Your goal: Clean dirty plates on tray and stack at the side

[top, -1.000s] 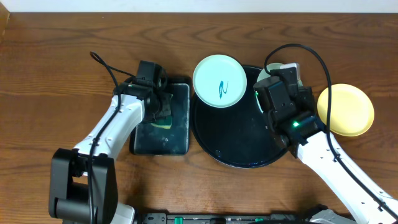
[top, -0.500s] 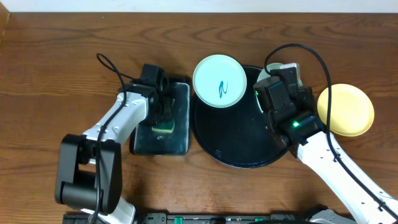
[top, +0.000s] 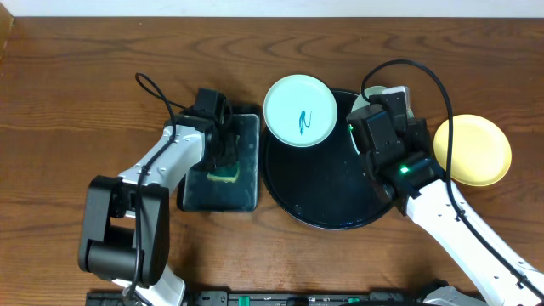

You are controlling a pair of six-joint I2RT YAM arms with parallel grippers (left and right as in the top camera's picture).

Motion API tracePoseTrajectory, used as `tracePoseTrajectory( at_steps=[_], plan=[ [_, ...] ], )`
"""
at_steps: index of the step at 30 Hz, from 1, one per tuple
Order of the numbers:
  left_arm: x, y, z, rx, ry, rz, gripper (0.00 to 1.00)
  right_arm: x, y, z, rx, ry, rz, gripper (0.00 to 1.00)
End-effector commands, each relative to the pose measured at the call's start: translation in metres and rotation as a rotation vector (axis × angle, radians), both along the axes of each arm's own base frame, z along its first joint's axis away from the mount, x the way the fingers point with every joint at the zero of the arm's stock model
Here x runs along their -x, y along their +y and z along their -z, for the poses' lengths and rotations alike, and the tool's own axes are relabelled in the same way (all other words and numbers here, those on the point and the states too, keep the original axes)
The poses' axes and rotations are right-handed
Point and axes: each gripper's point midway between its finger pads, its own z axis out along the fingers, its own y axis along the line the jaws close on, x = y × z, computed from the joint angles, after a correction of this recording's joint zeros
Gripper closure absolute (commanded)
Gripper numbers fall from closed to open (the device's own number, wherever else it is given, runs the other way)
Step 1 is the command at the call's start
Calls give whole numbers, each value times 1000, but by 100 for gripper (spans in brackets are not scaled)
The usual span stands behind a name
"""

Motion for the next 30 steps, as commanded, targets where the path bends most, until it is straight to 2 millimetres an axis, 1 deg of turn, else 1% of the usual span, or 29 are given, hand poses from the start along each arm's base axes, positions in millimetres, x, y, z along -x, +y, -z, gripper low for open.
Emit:
tracePoseTrajectory(
  at_steps=[1,3,5,6,9,11,14,17,20,25,30],
  plan=[
    [13,6,22,-26,68,-3,73,-1,0,-14,5,-36,6,99],
    [14,6,25,-28,78,-3,80,-1,0,-14,5,-36,6,99],
    [15,7,26,-29,82,-3,92,-1,0,-14,5,-35,6,99],
    [15,7,26,-29,83,-3,92,-1,0,-13,6,-34,6,99],
    [16,7,23,-29,81,-3,93,0,0,-13,8,-32,6,99],
    [16,7,16,-27,75,-3,93,0,0,-13,8,-32,5,99],
    [11,6,0,-22,42,-2,93,0,0,-13,7,-33,6,99],
    [4,5,-21,-11,-26,12,93,-2,-2,-17,17,-51,15,99],
    [1,4,-32,-6,-62,19,92,-3,-6,-26,47,-84,40,99],
    [3,4,-30,-8,-53,21,92,-4,-12,-38,67,-145,82,99],
    [6,5,-27,-10,-45,21,93,-10,-9,-47,98,-156,52,99]
  ],
)
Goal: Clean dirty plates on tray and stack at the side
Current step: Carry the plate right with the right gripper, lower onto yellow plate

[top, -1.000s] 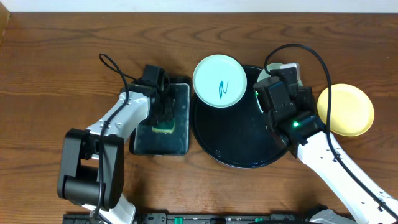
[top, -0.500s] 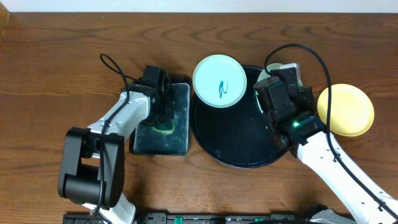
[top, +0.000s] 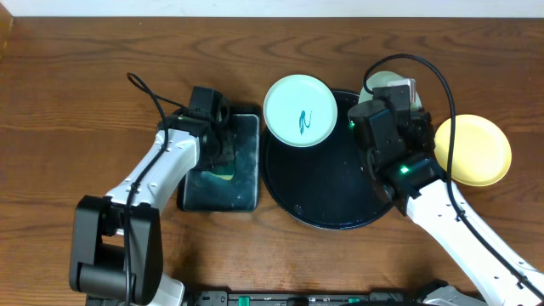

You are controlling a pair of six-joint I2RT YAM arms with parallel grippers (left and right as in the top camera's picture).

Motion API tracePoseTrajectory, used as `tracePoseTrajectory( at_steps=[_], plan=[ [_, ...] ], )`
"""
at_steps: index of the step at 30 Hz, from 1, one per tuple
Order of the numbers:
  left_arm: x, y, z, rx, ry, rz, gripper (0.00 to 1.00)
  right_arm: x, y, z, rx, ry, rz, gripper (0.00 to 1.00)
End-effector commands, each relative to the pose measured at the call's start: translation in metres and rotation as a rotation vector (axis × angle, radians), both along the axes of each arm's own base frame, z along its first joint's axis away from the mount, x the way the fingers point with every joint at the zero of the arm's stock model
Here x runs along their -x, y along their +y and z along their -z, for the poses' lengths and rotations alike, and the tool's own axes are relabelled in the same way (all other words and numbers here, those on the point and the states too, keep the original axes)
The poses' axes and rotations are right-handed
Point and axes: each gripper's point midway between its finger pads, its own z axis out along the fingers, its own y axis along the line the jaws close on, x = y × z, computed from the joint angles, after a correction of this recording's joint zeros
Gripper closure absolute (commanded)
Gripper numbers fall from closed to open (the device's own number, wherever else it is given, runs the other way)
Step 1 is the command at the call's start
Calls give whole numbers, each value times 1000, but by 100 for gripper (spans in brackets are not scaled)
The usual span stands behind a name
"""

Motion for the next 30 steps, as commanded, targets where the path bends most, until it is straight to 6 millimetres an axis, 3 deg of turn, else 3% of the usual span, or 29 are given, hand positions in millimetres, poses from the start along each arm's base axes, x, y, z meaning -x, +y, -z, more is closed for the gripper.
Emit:
tracePoseTrajectory(
  at_steps=[1,6,20,30],
  plan=[
    [3,4,1,-17,1,13,92,0,-2,-22,52,-37,4,99],
    [2,4,1,-17,0,13,92,-4,6,-26,131,14,-70,99],
    [2,4,1,-16,-3,13,93,-8,64,-49,313,21,-295,99],
    [2,4,1,-16,-4,13,93,-8,66,-50,321,21,-303,99]
  ],
)
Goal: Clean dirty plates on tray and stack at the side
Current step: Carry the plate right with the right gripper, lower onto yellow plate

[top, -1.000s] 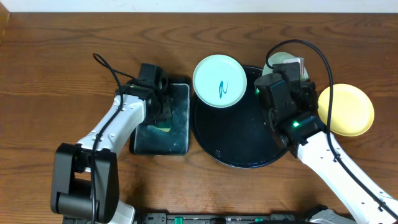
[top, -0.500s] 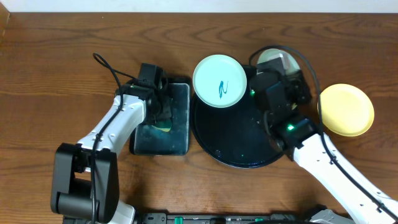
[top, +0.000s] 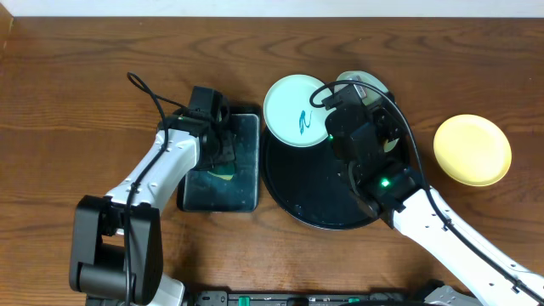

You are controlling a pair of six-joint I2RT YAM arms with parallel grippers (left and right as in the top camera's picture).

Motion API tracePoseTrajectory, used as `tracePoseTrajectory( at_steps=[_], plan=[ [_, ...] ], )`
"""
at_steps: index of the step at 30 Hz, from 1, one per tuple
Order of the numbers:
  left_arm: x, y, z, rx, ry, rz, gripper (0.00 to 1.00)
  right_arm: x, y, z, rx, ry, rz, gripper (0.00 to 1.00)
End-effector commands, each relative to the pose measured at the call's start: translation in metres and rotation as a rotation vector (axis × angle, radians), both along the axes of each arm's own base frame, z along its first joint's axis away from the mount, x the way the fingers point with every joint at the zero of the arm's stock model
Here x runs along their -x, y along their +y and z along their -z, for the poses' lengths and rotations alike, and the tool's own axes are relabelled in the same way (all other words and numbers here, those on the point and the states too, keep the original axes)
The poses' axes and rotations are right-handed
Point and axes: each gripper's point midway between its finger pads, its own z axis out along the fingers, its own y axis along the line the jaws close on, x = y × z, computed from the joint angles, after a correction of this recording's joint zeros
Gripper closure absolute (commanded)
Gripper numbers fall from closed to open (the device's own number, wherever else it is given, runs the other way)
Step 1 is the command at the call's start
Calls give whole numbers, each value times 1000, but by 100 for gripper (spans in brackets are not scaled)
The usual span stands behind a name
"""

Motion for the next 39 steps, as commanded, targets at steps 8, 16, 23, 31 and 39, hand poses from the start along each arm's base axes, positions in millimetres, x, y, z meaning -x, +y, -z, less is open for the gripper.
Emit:
tracePoseTrajectory(
  at_steps=[8,16,23,31,39],
  plan=[
    [2,4,1,-17,-2,13,93,-3,-26,-15,-163,-110,121,99],
    [2,4,1,-17,-2,13,93,0,-89,28,-446,-86,355,99],
    [2,4,1,-17,-2,13,93,12,-157,61,-706,-91,618,99],
    [2,4,1,-17,-2,13,92,48,-238,89,-889,-129,932,99],
    [2,4,1,-17,-2,13,92,71,-282,115,-947,-113,1097,99]
  ],
)
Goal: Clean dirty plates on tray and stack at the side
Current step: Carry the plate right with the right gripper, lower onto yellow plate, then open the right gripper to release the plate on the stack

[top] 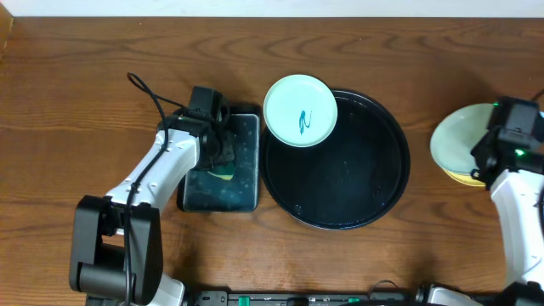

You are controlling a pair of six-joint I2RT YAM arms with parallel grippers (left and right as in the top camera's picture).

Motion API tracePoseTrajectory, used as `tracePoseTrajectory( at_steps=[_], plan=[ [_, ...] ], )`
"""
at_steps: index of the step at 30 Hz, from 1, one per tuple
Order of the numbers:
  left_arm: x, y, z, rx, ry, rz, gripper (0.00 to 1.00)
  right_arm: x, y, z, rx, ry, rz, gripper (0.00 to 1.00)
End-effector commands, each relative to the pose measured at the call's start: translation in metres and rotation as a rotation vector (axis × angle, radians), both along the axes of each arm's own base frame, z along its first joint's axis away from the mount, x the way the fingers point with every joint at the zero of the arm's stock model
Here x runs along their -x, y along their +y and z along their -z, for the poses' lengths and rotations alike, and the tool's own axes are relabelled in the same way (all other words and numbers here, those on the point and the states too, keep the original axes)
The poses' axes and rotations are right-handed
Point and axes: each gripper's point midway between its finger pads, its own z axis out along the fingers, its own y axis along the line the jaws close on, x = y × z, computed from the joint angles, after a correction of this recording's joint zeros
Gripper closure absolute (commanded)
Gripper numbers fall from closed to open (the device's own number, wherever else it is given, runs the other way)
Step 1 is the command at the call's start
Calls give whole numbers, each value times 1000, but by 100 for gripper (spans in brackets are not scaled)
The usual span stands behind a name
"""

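A pale mint plate (300, 110) with a blue scribble rests on the upper left rim of the round black tray (340, 200). At the far right a pale green plate (457, 140) lies over the yellow plate (461, 178), covering most of it. My right gripper (486, 158) is at the green plate's right rim and looks shut on it. My left gripper (223, 157) is down on the yellow-green sponge (223, 174) in the dark rectangular basin (242, 191), apparently shut on it. The fingers of both grippers are mostly hidden by the wrists.
The brown wooden table (76, 93) stretches to the left and along the back. The basin sits against the black tray's left side. A dark rail (280, 299) runs along the table's near edge, between the arm bases.
My right arm has gone from above the black tray's back edge to the far right, taking the pale green plate with it onto the yellow plate. The left arm has not moved.
My right gripper was at the back right of the black tray with the pale green plate beside it, and later over the tray's back edge with that plate. Now the plate lies on the yellow one. My left gripper stayed on the sponge in the basin throughout.
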Motion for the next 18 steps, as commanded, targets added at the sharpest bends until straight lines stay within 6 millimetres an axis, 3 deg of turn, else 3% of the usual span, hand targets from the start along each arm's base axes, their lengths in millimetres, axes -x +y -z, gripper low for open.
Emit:
tracePoseTrajectory(
  at_steps=[1,9,13,18],
  plan=[
    [2,4,1,-17,-2,13,92,1,-11,10,-79,-33,67,99],
    [2,4,1,-17,-2,13,93,0,-17,41,-182,-2,88,99],
    [2,4,1,-17,-2,13,93,-13,-5,55,-267,-19,32,80],
    [2,4,1,-17,-2,13,92,-28,16,61,-389,-61,-45,71]
  ],
)
